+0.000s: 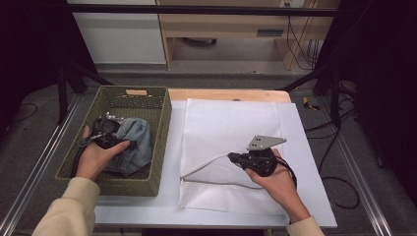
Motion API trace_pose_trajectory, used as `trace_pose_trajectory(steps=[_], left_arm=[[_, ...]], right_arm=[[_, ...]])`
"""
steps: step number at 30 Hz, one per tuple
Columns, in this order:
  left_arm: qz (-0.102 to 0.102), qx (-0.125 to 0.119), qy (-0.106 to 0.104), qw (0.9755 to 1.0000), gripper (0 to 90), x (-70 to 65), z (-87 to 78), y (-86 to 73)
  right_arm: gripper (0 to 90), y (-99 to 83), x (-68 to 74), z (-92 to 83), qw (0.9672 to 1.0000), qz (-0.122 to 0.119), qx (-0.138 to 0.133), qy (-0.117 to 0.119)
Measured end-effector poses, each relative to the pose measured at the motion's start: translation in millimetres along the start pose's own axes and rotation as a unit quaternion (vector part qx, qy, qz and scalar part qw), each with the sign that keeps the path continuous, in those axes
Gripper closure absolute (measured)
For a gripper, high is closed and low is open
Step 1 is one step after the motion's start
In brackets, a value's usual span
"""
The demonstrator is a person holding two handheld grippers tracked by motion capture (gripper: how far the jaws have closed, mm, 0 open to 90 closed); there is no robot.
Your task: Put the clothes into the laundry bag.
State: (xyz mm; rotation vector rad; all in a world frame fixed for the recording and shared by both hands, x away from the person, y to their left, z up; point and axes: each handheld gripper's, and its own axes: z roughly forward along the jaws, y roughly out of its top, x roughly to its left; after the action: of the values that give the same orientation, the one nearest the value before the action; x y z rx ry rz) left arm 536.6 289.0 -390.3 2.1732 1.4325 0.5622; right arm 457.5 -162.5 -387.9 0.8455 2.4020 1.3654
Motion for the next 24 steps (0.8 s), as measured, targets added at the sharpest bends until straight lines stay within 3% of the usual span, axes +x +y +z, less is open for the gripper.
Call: trace_pose_trajectory(steps=[3,6,11,14,16,20,22,24], left_arm=[[-0.001,0.005,-0.001,1.0,3.5,-0.2,7.8,-0.2],[-0.021,0.009,-0.009,0.9997,1.9,0.8,18.6,-2.1],[-0.009,0.015,-0.005,0.9998,0.0,-2.5,33.9,-3.9],[-0.024,0.014,0.001,0.9996,0.0,-6.6,35.5,-0.7],[-0.02,0.021,0.005,0.9996,0.0,-8.6,36.0,1.6],[-0.051,0.018,-0.016,0.9984,0.0,-5.1,36.9,2.5],[-0.078,0.012,-0.022,0.9966,0.0,-3.1,35.3,3.9],[-0.091,0.007,-0.028,0.9954,0.0,-4.1,35.3,4.6]], right_arm=[[89.7,-0.2,-0.8,0.3,1.0,0.0,-0.001,0.0],[89.8,-0.8,-1.6,1.0,1.0,0.002,0.0,0.001],[89.7,-1.4,-2.7,0.1,1.0,0.004,-0.001,0.001],[89.7,-2.3,-4.2,1.1,1.0,0.006,0.0,0.001],[89.7,-3.0,-4.7,2.6,1.0,0.007,0.003,0.001],[89.7,-3.6,-4.0,4.9,1.0,0.006,0.005,0.001],[89.7,-3.5,-3.5,5.0,1.0,0.005,0.005,0.001],[89.6,-3.4,-3.8,5.0,1.0,0.006,0.005,0.001]])
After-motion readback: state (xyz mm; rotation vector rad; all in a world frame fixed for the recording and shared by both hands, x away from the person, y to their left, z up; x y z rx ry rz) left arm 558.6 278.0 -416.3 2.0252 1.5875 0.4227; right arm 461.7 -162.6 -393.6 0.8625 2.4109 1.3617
